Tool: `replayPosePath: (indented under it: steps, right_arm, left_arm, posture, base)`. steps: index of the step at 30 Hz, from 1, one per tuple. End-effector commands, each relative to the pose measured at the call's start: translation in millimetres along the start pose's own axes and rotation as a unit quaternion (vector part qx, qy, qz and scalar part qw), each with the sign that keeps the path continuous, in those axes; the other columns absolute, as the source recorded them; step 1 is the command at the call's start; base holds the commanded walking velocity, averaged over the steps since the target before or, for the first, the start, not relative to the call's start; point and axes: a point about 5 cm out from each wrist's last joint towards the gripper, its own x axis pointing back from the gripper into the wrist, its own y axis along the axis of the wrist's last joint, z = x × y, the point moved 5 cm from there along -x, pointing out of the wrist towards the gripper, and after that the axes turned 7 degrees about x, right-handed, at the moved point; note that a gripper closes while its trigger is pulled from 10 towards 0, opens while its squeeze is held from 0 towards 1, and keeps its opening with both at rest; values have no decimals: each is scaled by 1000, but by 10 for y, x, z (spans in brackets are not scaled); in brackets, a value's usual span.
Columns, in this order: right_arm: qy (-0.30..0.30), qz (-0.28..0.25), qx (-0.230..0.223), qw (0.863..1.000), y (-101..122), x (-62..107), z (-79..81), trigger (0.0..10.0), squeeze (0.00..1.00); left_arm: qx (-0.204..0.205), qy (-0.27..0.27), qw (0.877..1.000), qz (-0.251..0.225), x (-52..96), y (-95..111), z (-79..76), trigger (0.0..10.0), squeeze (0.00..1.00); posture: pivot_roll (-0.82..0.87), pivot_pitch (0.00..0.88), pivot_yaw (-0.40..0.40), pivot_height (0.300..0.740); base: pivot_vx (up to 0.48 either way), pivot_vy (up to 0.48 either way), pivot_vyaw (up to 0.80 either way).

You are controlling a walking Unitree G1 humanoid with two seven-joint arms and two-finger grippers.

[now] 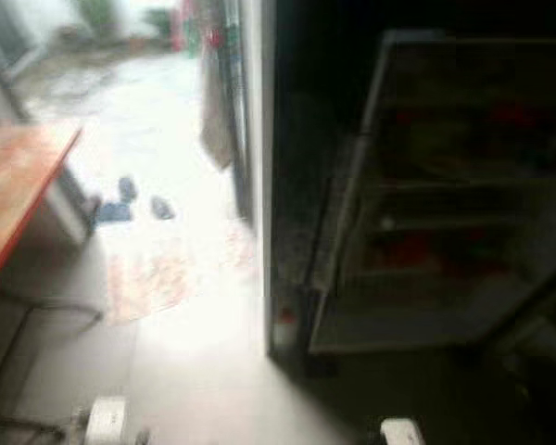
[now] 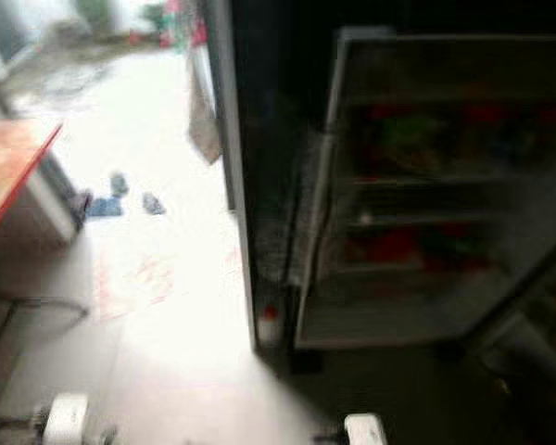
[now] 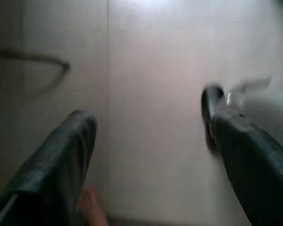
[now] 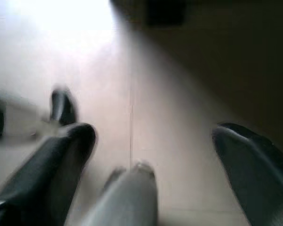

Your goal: Restocking fridge

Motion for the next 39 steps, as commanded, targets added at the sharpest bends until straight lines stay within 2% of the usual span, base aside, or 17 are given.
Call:
replayPosePath:
  steps: [1,2,3,4,10,14,16,18,22,27,30,32,39]
  right_arm:
    - [4,8,-8,1000,-52,-1,49,10000,0]
    - [4,8,-8,1000,-52,-1,49,10000,0]
    - [2,8,-7,1000,-56,0,46,10000,0]
    - [1,8,-6,1000,-57,0,44,10000,0]
    - [-6,6,-10,1000,-54,1,28,10000,0]
    - [-9,6,-12,1000,-54,1,22,10000,0]
    - [-10,5,-15,1000,-50,0,26,10000,0]
    - [-10,5,-14,1000,-50,0,27,10000,0]
    - [-8,5,-16,1000,-52,-1,35,10000,0]
    - [-8,5,-15,1000,-47,-3,37,10000,0]
    - [-8,5,-16,1000,-47,-3,38,10000,0]
    - [-7,6,-14,1000,-45,-3,35,10000,0]
    - [-6,5,-13,1000,-41,-3,33,10000,0]
  left_arm:
    - [-13,3,1000,4,1,7,59,10000,0]
    - [-13,3,1000,4,1,7,59,10000,0]
    - [-11,2,1000,3,-22,36,-45,10000,0]
    - [-11,3,1000,3,-29,43,-79,10000,0]
    - [0,2,1000,7,-37,43,-129,10000,0]
    - [-2,6,1000,8,-32,34,-94,10000,0]
    - [-5,15,1000,10,-17,12,19,10000,0]
    - [-7,17,1000,11,-9,0,57,10000,0]
    - [-5,21,1000,15,10,-31,149,10000,0]
    - [-6,21,1000,16,12,-30,163,10000,0]
    - [-9,19,1000,15,7,-22,146,10000,0]
    - [-13,15,1000,15,-14,3,49,10000,0]
    - [0,13,1000,17,-26,1,-40,10000,0]
  posture:
    - [20,30,18,740]
    - [20,30,18,740]
    - [13,8,20,740]
    - [13,8,20,740]
    - [11,8,19,740]
    - [14,15,18,740]
    - [15,20,20,740]
    - [15,20,21,740]
    - [16,21,23,740]
    - [17,25,24,740]
    - [17,25,24,740]
    - [18,27,21,740]
    - [17,27,20,740]
  base:
    - [0,0,0]
    - [0,0,0]
    - [0,0,0]
    - [0,0,0]
    - [0,49,0]
    - [0,330,0]
    - [0,139,0]
    - [0,0,0]
    - [0,0,-778]
    - [0,225,-776]
    - [0,178,-775]
    - [0,0,-775]
    - [0,137,-775]
